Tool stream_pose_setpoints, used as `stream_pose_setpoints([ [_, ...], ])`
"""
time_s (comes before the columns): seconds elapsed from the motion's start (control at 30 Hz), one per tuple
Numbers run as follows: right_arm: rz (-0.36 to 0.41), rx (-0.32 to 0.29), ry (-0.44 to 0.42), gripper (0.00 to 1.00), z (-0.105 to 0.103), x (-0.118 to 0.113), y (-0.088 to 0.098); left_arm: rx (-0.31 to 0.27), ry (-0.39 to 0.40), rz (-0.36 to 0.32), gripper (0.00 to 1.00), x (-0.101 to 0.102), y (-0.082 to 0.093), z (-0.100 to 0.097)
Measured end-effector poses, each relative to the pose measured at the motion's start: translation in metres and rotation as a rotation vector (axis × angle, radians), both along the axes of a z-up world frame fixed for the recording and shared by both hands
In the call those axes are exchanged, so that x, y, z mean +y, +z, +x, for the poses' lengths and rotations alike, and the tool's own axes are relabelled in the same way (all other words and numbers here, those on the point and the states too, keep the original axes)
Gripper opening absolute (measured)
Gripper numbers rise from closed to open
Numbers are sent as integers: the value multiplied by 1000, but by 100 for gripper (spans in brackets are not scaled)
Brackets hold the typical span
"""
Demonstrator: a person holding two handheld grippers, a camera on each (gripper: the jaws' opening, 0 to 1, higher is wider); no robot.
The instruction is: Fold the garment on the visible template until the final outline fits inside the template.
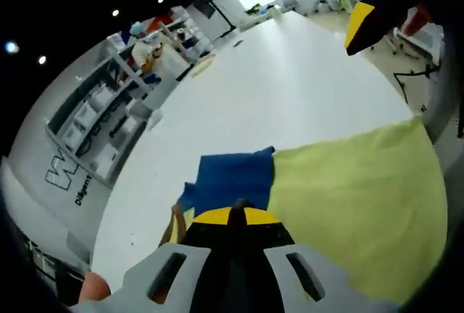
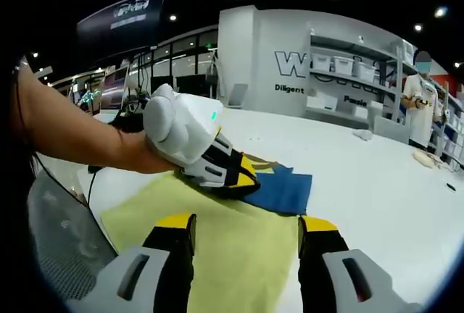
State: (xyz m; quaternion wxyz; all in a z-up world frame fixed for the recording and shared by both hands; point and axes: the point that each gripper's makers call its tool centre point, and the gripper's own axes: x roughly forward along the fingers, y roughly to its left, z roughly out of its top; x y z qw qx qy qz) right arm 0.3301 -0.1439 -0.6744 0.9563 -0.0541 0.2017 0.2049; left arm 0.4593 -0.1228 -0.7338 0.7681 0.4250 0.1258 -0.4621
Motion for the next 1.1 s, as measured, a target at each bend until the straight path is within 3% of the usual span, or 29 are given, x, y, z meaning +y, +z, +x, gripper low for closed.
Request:
stream_pose_setpoints([
  [0.17, 1, 5, 2, 57, 0, 0, -1, 5, -7, 28, 10, -2, -12, -2],
  [0.27, 1, 8, 3, 57, 0, 0, -2, 21, -9, 32, 9, -1, -17, -3],
  [0.57, -4, 12, 2, 57, 1, 0, -3, 41, 8, 12, 13, 6, -18, -2],
  [1.1, -10, 15, 3, 57, 2, 1, -3, 107, 119, -61, 12, 47, -13, 28],
])
